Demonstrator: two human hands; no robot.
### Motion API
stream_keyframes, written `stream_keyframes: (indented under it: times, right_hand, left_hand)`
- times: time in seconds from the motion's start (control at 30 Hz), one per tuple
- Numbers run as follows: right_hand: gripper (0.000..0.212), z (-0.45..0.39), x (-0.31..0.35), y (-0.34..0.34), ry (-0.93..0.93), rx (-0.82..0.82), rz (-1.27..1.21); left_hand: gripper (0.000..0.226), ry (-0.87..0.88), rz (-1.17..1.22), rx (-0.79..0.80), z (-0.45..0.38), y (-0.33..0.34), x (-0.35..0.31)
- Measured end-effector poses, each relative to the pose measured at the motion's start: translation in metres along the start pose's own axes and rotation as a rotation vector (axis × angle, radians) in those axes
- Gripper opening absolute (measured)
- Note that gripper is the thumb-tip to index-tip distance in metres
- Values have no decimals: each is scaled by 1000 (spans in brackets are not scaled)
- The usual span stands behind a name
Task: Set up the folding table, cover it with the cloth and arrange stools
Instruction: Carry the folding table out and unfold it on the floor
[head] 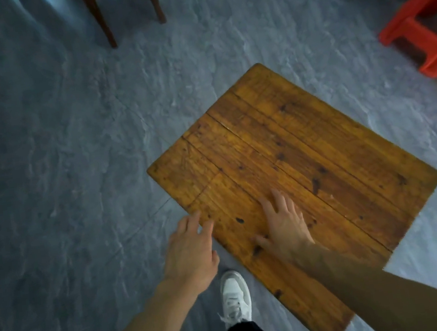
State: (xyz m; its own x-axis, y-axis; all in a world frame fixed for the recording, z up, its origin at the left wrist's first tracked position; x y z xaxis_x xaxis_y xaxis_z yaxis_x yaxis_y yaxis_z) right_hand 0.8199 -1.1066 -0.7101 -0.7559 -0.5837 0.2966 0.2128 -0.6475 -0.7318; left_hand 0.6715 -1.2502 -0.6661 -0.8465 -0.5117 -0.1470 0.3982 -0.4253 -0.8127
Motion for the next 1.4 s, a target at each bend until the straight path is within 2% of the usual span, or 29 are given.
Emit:
stream_keyframes:
  times: [0.07, 0.17, 0.3, 0.4, 0.5, 0.63, 0.87, 0.97, 1.07, 1.2, 1.3, 1.4]
  right_hand:
    - [100, -12, 1, -1, 48, 4, -28]
    - [107, -21, 3, 0, 96, 4, -35]
    - [113, -24, 7, 0, 135, 21, -47]
    - [114, -28, 7, 2, 140, 18, -66]
    - [117, -27, -1, 6, 129, 12, -71]
    - [125, -21, -5, 9, 157, 7, -61]
    - [135, 21, 32, 53, 379, -29, -190]
    - [129, 33, 48, 79, 517, -4, -176]
    - [118, 34, 54, 86, 613, -33, -208]
    - [112, 32, 56, 82, 594, -12, -183]
    - [106, 31, 50, 73, 572, -57, -194]
    - [108, 27, 37, 59, 552, -119, -215]
  left_hand:
    - [67, 80, -35, -2, -28, -15, 4]
    - [89, 216, -141, 26, -68, -26, 6]
    - [115, 345, -324, 177, -93, -20, 3]
    - [126, 432, -478, 256, -105, -9, 13]
    - [125, 509, -528, 229, -113, -6, 21]
    - [99, 625, -525, 119, -123, -6, 32]
    - [110, 676, -727, 214, -133, -19, 39]
    - [107, 746, -721, 138, -132, -20, 40]
    - [102, 763, -799, 160, -131, -21, 43]
    - [103, 778, -841, 143, -131, -24, 38]
    - [101, 742, -862, 116, -134, -30, 29]
    - [115, 717, -851, 99, -141, -41, 18]
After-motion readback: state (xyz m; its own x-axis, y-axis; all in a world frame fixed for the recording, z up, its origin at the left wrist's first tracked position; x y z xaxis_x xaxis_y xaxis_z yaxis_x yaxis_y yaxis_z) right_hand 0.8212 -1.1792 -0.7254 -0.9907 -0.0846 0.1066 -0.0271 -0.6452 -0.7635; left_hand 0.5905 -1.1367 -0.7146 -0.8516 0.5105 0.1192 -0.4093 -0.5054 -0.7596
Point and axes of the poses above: each hand's wrist, its own z-axis away from the middle knuckle, its own y-axis out of the palm, x = y × z, the point moved 1 cm from there along -z, towards the middle knuckle, and after that the axes turned 9 degrees about x, right-handed, at the moved point
